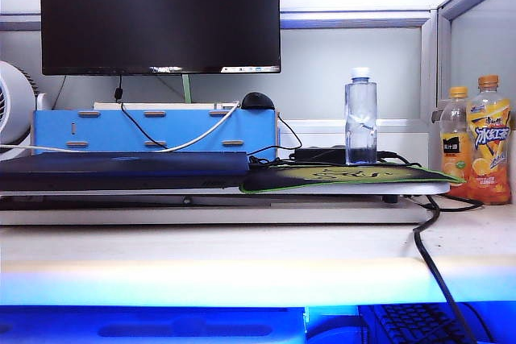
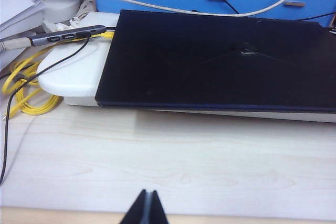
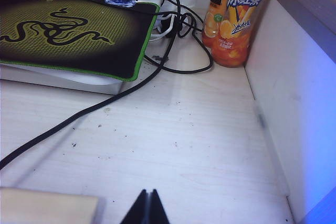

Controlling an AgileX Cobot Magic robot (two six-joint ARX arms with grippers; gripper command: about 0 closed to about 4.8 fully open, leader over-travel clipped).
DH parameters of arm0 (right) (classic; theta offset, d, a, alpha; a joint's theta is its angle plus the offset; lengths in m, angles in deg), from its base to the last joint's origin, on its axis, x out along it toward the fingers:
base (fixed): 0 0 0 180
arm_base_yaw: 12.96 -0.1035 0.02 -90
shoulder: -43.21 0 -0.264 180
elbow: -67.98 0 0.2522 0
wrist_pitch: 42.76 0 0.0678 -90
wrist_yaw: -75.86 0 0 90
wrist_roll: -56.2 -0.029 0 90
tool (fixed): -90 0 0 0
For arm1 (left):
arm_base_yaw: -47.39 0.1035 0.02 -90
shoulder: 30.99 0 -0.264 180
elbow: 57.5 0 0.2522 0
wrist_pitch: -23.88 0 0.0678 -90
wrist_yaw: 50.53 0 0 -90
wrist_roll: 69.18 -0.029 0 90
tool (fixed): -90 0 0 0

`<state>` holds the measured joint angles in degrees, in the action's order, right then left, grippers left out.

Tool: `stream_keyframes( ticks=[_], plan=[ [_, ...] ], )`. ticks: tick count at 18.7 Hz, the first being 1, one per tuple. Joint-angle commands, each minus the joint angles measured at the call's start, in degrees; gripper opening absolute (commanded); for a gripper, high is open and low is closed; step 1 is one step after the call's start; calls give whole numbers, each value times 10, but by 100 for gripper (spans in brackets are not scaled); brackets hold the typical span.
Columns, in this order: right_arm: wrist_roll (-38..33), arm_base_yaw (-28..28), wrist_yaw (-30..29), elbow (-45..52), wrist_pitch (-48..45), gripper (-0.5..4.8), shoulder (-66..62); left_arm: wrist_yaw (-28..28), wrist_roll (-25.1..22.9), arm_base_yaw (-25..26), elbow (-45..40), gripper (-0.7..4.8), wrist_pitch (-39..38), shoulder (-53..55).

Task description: Pick up the mineral water bottle and place it on the laptop.

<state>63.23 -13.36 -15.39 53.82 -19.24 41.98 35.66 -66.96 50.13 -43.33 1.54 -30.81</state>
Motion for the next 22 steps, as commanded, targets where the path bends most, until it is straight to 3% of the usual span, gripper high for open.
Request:
stream_keyframes(
  ticks=[1,7,10,15,17,19,21,22],
  plan=[
    [-3,0,-1,1,-2,0,0,-1,-1,0,0,-2,0,-1],
    [-2,0,-1,1,-2,0,0,-1,-1,0,0,-2,0,-1],
    [85,0,2,1,-6,0,0,-1,-1,0,0,-2,0,-1],
    [78,0,-1,1,-7,0,0,-1,-1,0,0,-2,0,-1],
    [6,0,-50,1,-21,0,0,-1,-1,0,0,-2,0,-1],
    [-181,0,-138,1,-72,0,0,-1,-1,0,0,-2,0,-1],
    [-352,0,-174,1,-159,0,0,-1,-1,0,0,-2,0,-1],
    [-403,0,-180,-1,-196,0,0,-1,-1,0,0,-2,0,-1]
  ],
)
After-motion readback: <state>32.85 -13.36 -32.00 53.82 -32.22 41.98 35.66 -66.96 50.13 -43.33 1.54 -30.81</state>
